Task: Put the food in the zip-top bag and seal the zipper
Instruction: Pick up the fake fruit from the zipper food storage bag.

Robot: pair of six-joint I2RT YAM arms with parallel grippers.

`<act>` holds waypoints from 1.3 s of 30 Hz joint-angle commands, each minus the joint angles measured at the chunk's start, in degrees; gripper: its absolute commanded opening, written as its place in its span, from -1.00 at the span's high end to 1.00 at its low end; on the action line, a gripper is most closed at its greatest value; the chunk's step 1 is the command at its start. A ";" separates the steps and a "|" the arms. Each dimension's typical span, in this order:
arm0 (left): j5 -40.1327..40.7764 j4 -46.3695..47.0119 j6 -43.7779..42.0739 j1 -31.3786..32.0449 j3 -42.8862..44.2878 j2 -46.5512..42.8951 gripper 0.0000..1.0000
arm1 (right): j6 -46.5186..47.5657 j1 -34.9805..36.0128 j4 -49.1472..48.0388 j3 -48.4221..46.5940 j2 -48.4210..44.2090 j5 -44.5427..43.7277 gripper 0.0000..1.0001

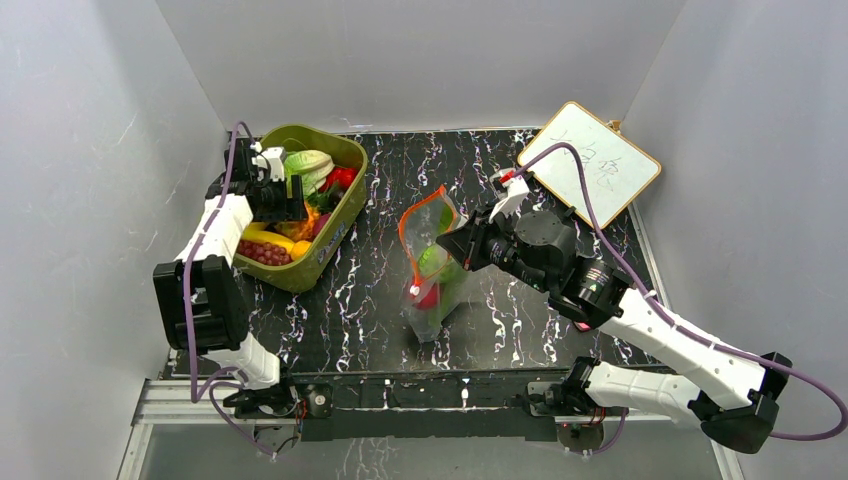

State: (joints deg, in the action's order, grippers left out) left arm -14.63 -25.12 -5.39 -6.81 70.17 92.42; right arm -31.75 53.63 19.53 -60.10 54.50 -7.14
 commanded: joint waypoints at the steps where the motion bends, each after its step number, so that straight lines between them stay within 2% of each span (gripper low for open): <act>1: -3.84 2.29 0.32 0.53 -2.37 -0.11 -0.31 | 0.34 0.29 -4.24 -2.56 -0.43 -1.21 1.00; 8: -0.03 2.37 2.22 1.17 -4.08 -2.85 0.25 | -0.16 0.34 -4.25 -2.57 -0.29 -0.99 1.00; 11: 0.44 2.45 2.93 1.35 -4.66 -4.67 0.35 | -0.33 0.34 -4.32 -2.57 -0.24 -1.30 1.00; 14: 0.18 2.68 3.84 1.40 -4.63 -7.22 0.53 | -0.41 0.32 -4.32 -2.74 -0.03 -1.27 1.00; 19: -1.67 3.49 5.66 1.47 -4.93 -10.74 0.69 | -0.75 0.33 -4.50 -2.81 0.34 -1.27 1.00; 29: -1.85 3.06 8.61 1.53 -5.40 -16.24 0.76 | -1.72 0.33 -4.85 -1.79 0.91 -1.81 1.00; 39: -5.64 5.20 12.34 1.53 -5.59 -21.94 0.79 | -2.91 0.29 -5.68 -2.04 2.68 -2.63 1.00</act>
State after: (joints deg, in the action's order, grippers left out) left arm -13.37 -20.38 4.01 -6.17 64.47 74.08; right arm -33.67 53.63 19.42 -60.12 57.19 -8.34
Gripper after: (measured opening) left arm 0.432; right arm 0.009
